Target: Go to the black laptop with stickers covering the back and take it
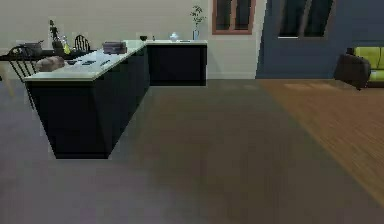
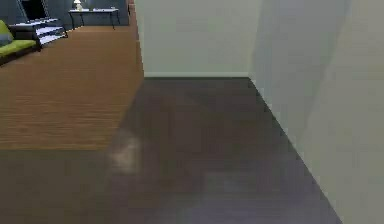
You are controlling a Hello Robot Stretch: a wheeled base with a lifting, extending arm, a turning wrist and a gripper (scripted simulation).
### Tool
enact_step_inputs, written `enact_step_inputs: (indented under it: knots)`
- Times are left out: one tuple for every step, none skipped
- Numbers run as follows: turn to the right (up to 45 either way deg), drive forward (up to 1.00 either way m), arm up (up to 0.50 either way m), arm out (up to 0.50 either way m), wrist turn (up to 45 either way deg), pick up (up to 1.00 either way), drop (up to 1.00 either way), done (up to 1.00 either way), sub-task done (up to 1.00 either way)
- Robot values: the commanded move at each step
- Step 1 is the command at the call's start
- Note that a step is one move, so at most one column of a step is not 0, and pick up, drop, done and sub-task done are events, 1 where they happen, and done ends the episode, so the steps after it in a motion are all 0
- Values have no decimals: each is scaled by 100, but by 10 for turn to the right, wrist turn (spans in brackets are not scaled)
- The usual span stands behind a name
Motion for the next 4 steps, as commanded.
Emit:
enact_step_inputs:
  knots:
    - [450,0,0,0,0,0,0,0,0]
    - [210,0,0,0,0,0,0,0,0]
    - [0,100,0,0,0,0,0,0,0]
    - [0,100,0,0,0,0,0,0,0]
